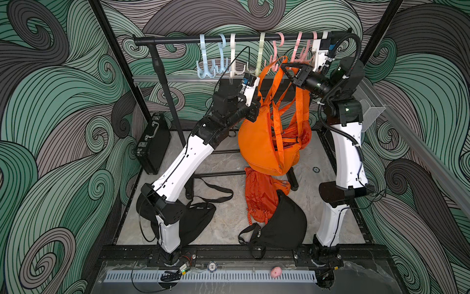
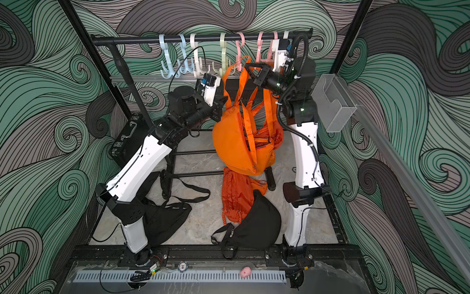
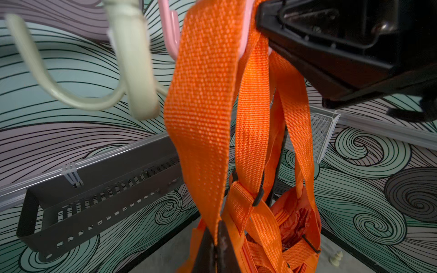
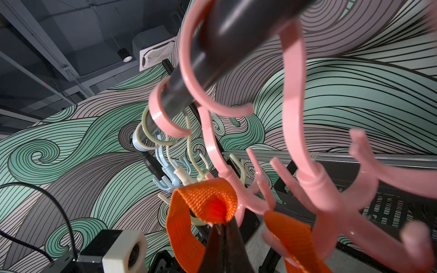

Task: Hang the bag on a hook
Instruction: Hang the bag on the hook.

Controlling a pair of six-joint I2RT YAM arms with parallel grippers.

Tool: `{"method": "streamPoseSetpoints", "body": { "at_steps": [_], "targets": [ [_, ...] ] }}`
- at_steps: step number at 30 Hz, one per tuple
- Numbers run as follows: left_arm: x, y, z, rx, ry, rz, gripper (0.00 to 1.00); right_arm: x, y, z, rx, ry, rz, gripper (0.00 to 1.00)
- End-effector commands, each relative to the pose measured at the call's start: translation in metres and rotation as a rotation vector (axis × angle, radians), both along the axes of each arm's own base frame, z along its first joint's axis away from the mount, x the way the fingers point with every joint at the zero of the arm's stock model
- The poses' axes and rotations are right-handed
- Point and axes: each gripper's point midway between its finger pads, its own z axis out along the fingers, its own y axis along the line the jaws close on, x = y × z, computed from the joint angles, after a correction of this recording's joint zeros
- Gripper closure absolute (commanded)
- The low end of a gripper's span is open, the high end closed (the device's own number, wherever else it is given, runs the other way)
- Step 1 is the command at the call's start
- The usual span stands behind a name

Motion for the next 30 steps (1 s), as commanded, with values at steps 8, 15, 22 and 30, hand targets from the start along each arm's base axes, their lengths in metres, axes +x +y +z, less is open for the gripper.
{"method": "streamPoseSetpoints", "body": {
  "at_steps": [8, 15, 22, 30],
  "targets": [
    [0.003, -0.015, -0.017, 0.014, 0.080, -0.044, 1.00, 0.007, 0.010, -0.020, -0.055, 0.031, -0.036, 1.00],
    [0.003, -0.020, -0.027, 0.060, 0.078, -0.022, 1.00, 0.002, 0.007, -0.028, -0.066, 0.032, -0.068, 1.00],
    [0.004, 0.003, 0.015, 0.050, -0.039, 0.087, 1.00, -0.001, 0.006, -0.029, -0.076, 0.034, -0.071, 1.00],
    [-0.001, 0.013, 0.042, 0.012, -0.084, 0.111, 1.00, 0.001, 0.008, -0.032, -0.075, 0.049, -0.066, 1.00]
  ]
}}
